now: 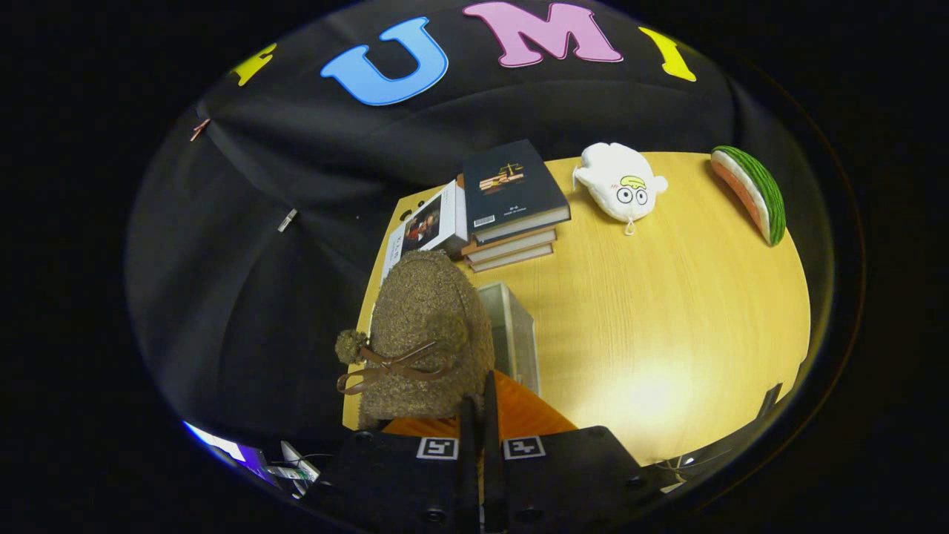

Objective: Open the storage box then place both shoes into the box .Put the left shoe in first, then the right shoe, with the right side of both shoes facing outward in a uniform manner.

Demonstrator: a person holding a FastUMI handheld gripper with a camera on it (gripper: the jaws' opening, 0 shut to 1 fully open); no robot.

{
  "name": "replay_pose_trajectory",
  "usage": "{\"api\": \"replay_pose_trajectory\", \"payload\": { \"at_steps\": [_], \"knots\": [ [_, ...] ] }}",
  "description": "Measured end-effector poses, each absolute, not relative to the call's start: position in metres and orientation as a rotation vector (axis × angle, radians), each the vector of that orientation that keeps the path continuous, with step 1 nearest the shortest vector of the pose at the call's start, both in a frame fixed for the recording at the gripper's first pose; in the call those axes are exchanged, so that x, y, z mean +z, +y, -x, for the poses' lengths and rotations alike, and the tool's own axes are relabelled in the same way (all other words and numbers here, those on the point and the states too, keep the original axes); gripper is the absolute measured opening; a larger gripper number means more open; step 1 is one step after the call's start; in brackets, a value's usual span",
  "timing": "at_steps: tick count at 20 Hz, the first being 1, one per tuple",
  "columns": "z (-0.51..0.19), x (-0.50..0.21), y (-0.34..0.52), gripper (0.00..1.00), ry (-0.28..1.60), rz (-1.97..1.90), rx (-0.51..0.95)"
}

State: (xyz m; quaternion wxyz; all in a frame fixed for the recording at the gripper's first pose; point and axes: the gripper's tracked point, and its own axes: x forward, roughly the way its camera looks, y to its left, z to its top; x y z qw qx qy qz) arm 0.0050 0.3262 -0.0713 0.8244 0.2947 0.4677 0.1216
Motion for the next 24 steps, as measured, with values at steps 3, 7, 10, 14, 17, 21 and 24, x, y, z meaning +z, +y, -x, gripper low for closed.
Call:
{"api": "replay_pose_trajectory", "payload": {
  "at_steps": [3, 7, 10, 14, 17, 21, 24],
  "knots": [
    [-0.005, -0.089, 0.341, 0.07, 1.020, -0.571, 0.226],
    [0.001, -0.122, 0.348, 0.08, 1.071, -0.498, 0.155],
    [0.007, -0.134, 0.350, 0.08, 1.094, -0.470, 0.131],
    [0.004, -0.137, 0.342, 0.08, 1.068, -0.414, 0.104],
    [0.004, -0.135, 0.347, 0.15, 1.055, -0.392, 0.120],
    [0.003, -0.119, 0.353, 0.32, 1.008, -0.393, 0.159],
    [-0.002, -0.110, 0.348, 0.74, 0.949, -0.344, 0.181]
  ]
}}
